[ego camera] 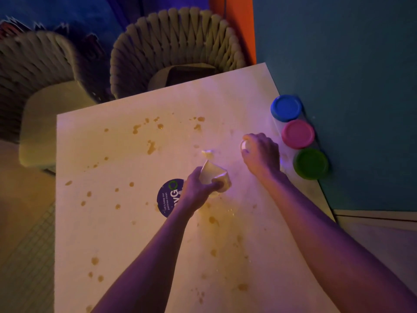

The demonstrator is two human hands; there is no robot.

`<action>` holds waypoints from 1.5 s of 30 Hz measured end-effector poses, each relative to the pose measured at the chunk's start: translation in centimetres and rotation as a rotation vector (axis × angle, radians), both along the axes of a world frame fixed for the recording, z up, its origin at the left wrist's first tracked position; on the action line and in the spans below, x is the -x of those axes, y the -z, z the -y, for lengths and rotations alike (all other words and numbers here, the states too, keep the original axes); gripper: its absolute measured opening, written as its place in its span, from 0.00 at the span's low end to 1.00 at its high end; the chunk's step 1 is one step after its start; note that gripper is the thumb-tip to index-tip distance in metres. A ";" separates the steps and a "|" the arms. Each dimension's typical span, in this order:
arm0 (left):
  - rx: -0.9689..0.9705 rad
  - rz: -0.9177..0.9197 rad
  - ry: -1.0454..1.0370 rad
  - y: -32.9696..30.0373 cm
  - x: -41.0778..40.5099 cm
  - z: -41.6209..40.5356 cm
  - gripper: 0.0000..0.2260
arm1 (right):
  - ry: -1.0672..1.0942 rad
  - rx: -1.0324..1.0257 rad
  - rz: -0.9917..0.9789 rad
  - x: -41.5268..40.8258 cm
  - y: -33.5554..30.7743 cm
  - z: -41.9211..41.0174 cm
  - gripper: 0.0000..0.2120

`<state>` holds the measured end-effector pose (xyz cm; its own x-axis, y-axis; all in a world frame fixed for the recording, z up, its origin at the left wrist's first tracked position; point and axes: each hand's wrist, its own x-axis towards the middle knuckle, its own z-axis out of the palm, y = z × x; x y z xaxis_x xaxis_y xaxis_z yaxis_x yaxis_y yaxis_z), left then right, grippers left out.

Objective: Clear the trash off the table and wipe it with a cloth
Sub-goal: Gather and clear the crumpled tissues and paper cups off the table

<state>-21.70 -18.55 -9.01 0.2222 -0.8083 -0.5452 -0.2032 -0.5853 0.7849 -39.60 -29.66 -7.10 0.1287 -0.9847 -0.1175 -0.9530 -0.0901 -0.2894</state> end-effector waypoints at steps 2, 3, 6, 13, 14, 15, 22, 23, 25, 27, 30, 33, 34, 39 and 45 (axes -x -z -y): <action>-0.004 -0.011 0.004 -0.2 0.2 -0.1 0.22 | 0.032 -0.022 -0.036 1.3 -0.2 -0.1 0.19; -0.004 -0.018 0.002 -0.3 0.3 -0.2 0.23 | 0.044 -0.051 -0.049 1.9 -0.2 -0.1 0.19; -0.006 -0.019 0.001 -0.7 0.7 -0.4 0.25 | 0.071 -0.159 -0.055 2.6 0.5 -0.4 0.20; 0.005 -0.010 0.019 -1.4 1.0 -1.1 0.25 | 0.120 -0.228 0.005 1.9 1.1 -1.1 0.20; 0.002 -0.006 0.022 -1.4 1.0 -1.2 0.24 | 0.124 -0.236 0.002 1.9 1.1 -1.3 0.19; 0.001 -0.003 0.025 -1.5 1.0 -1.3 0.23 | 0.130 -0.247 -0.003 1.8 1.1 -1.4 0.19; 0.001 0.005 0.034 -1.8 0.8 -2.0 0.25 | 0.144 -0.251 0.001 1.9 1.2 -2.7 0.18; 0.001 0.004 0.036 -1.7 0.8 -2.0 0.25 | 0.137 -0.244 0.017 1.9 1.2 -3.0 0.18; 0.001 0.008 0.029 -1.7 0.7 -2.2 0.26 | 0.108 -0.228 0.081 1.9 0.9 -3.6 0.18; -0.002 0.008 0.026 -1.5 0.7 -2.3 0.25 | 0.106 -0.212 0.174 2.2 0.8 -4.1 0.17; -0.001 -0.002 0.026 -1.2 0.8 -2.5 0.22 | 0.159 -0.186 0.279 3.2 0.7 -4.6 0.18; -0.011 -0.005 0.013 -1.0 0.5 -2.9 0.22 | 0.214 -0.194 0.335 4.1 0.6 -5.0 0.19; -0.013 -0.010 0.008 -1.0 0.4 -3.1 0.22 | 0.221 -0.203 0.339 4.4 0.5 -5.2 0.19; -0.022 -0.015 -0.003 -0.7 -0.2 -4.0 0.25 | 0.223 -0.311 0.208 5.0 0.3 -6.7 0.24; -0.051 -0.017 -0.015 -0.2 -0.7 -4.8 0.24 | 0.214 -0.367 0.092 5.1 1.2 -9.3 0.27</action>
